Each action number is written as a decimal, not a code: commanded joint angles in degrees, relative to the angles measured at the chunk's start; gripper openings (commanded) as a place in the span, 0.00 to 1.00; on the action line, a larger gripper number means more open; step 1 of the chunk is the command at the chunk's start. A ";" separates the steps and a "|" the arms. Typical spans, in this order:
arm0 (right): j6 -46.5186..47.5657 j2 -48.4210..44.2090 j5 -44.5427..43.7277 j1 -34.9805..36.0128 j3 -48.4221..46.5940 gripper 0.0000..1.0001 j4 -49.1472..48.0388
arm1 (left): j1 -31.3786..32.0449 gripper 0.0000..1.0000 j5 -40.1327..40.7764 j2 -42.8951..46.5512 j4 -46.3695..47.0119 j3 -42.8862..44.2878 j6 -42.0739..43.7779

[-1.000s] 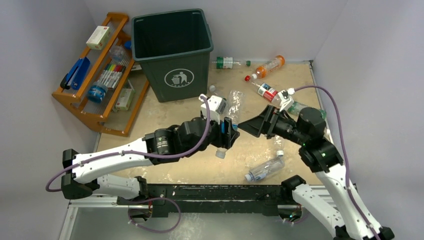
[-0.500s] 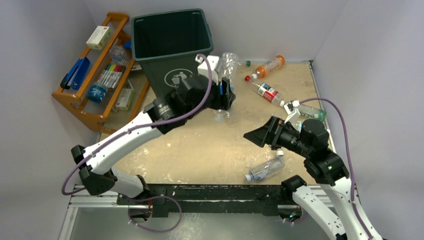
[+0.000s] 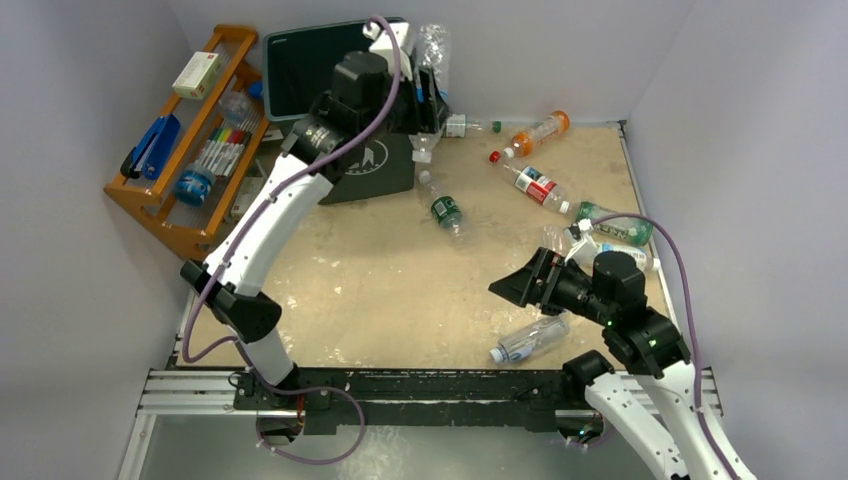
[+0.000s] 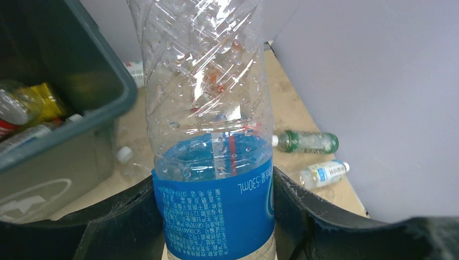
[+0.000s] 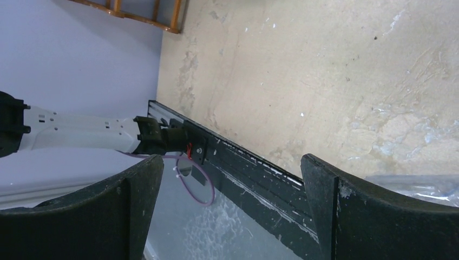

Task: Put the plastic bottles in the bin
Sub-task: Place the plastic bottle in the trash bin.

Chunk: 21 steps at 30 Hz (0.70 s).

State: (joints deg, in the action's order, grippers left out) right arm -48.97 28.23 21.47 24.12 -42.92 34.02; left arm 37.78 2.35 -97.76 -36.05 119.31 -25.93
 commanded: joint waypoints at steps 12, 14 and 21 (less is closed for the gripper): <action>-1.51 -3.82 -2.18 0.31 1.84 1.00 1.57 | -24.11 0.60 -20.58 -8.59 19.37 13.33 -16.20; -1.59 -3.88 -2.23 0.31 2.09 1.00 1.73 | -26.59 0.60 -22.24 -9.78 23.46 13.30 -19.72; -1.75 -3.97 -2.70 0.27 1.91 1.00 2.12 | -31.31 0.60 -22.82 -14.13 32.08 13.39 -26.03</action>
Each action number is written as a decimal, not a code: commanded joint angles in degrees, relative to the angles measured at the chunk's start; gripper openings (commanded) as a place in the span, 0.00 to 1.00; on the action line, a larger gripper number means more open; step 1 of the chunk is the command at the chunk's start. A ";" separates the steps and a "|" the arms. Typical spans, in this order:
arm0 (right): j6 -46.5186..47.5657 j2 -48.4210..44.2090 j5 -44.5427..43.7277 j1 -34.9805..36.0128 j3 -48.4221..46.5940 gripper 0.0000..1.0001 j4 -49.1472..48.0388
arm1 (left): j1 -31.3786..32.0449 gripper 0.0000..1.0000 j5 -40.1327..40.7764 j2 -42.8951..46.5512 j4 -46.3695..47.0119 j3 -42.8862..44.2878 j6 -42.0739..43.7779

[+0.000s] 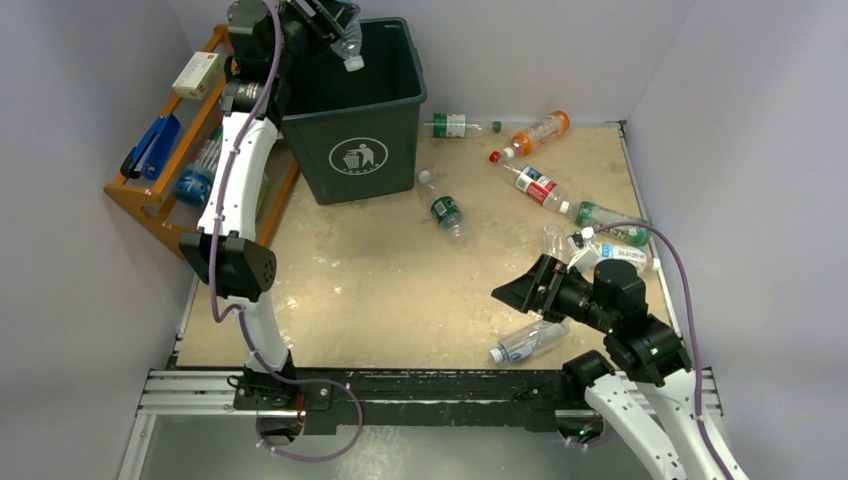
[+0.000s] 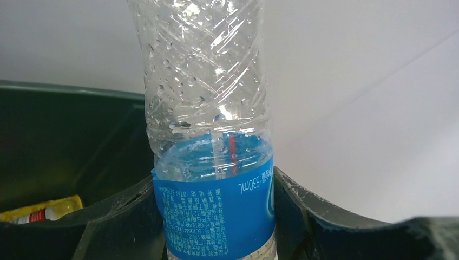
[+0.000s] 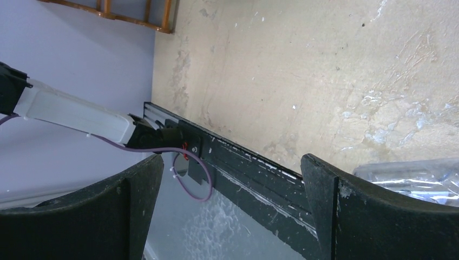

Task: Put the plastic bottles in the bin
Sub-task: Place the plastic bottle in the trash bin.

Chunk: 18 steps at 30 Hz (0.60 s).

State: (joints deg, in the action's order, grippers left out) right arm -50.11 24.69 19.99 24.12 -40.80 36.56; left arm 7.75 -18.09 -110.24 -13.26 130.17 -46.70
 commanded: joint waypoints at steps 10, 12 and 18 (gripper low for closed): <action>-0.91 -0.16 -4.71 0.31 -1.87 1.00 4.81 | -2.14 0.76 3.87 -4.58 -1.95 3.88 2.70; -2.00 0.56 -6.88 0.31 -2.86 1.00 7.80 | -2.28 0.81 5.45 -4.41 -5.02 3.89 5.09; -5.53 1.90 -14.22 0.31 -5.49 1.00 14.32 | -2.91 0.83 8.85 -2.46 -10.94 4.05 8.17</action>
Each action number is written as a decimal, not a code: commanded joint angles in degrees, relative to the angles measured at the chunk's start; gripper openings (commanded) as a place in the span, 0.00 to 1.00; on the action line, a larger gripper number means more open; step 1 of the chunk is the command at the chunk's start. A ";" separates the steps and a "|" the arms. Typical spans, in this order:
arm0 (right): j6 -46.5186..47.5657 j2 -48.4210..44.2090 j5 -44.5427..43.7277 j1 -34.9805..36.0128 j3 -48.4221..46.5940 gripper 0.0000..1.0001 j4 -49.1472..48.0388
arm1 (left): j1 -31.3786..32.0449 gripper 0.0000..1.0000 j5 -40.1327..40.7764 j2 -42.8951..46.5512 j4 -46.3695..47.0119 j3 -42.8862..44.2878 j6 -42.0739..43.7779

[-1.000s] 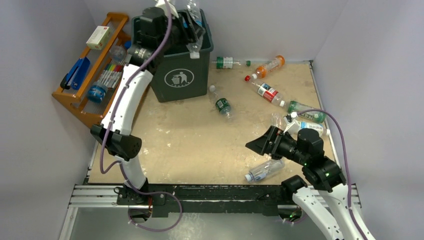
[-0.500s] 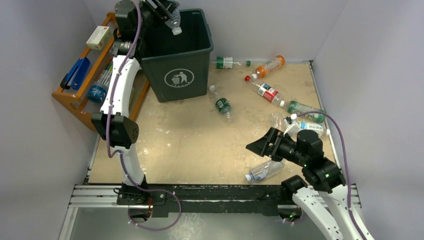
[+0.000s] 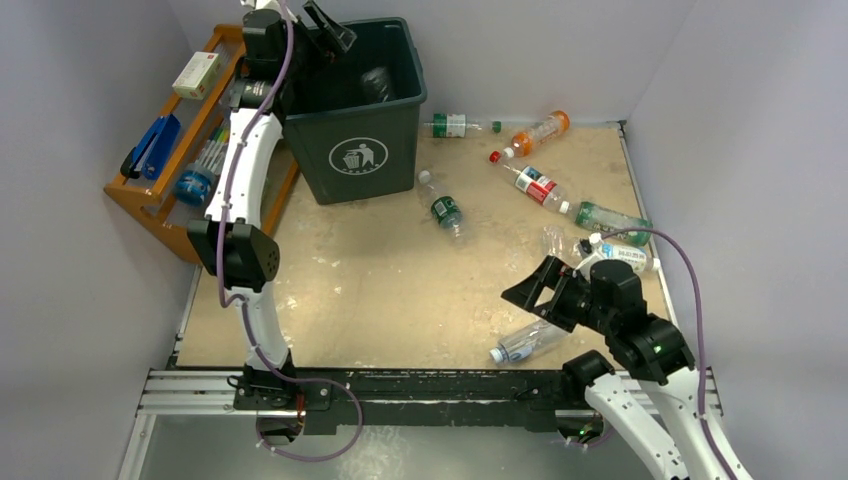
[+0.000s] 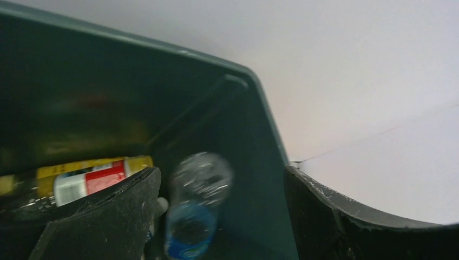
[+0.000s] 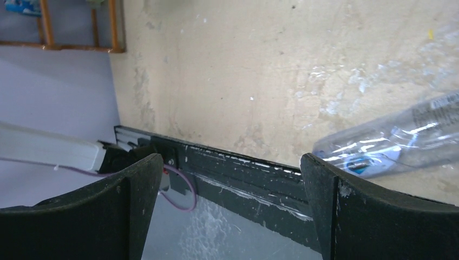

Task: Put the plastic bottles in the bin
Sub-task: Place the plastic bottle in the trash bin, then pick up the plastic bottle at the center of the board.

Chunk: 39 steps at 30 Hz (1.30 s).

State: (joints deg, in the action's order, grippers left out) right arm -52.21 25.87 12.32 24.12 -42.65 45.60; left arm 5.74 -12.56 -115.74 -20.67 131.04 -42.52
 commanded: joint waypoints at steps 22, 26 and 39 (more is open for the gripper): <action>-23.74 17.83 -18.41 0.31 3.01 1.00 12.16 | 13.13 0.86 2.73 34.04 -2.22 -34.20 3.75; -27.57 19.67 -18.87 0.31 3.98 1.00 12.39 | 16.15 0.86 2.51 39.49 0.09 -44.61 2.59; -35.10 24.63 -14.64 0.48 7.41 1.00 11.65 | 20.67 0.87 -1.32 50.74 -0.93 -58.23 1.39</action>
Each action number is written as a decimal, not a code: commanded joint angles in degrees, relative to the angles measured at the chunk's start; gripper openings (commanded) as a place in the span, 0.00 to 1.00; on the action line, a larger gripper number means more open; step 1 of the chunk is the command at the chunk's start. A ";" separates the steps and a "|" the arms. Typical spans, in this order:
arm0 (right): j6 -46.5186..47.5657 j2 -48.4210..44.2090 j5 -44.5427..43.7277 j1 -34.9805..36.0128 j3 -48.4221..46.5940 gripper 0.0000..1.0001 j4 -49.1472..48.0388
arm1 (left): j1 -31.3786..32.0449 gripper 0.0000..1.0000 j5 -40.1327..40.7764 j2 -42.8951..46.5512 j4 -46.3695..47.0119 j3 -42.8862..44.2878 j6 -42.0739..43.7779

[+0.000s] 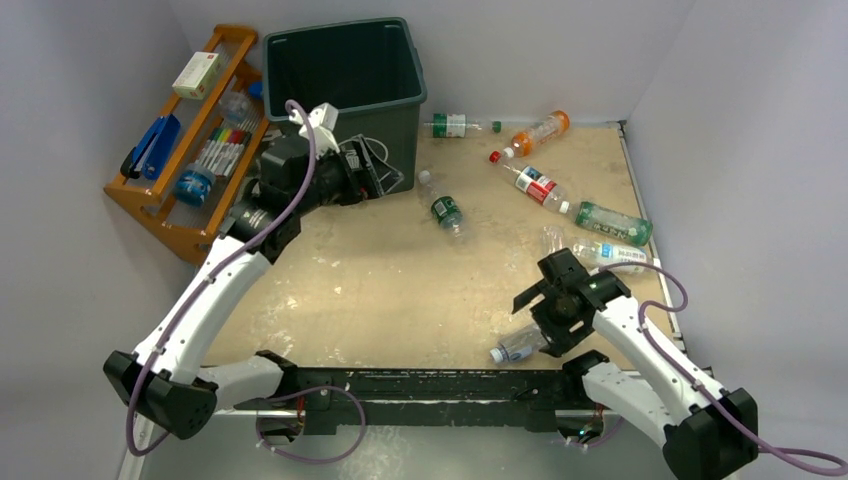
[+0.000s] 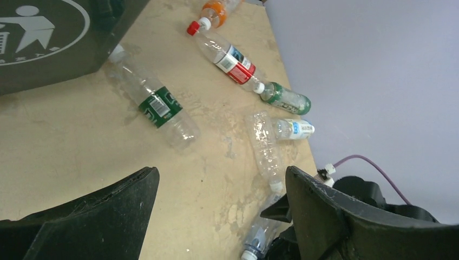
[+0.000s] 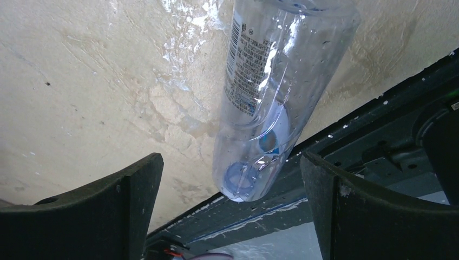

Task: Put the plastic bottles in the bin
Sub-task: Pick up the plastic bottle at the center of the board.

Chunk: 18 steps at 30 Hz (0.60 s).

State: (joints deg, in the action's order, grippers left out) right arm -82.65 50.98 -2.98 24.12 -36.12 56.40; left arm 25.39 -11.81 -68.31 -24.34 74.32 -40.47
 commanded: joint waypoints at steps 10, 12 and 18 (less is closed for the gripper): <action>-5.90 7.94 -0.76 0.58 -0.72 1.00 -1.17 | 1.63 0.87 -3.65 7.93 -0.29 -3.56 0.70; -5.67 10.95 -1.11 0.60 -1.46 1.00 -2.03 | 1.60 0.87 -3.41 8.41 -0.97 -3.62 1.15; -4.49 17.62 -2.24 0.93 -1.81 0.94 -6.67 | 1.61 0.87 -3.39 9.91 -1.44 -4.84 1.24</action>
State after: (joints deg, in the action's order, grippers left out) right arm -86.80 65.82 -2.35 24.73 -35.81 52.05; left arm 26.79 -14.59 -60.34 -26.52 70.35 -40.69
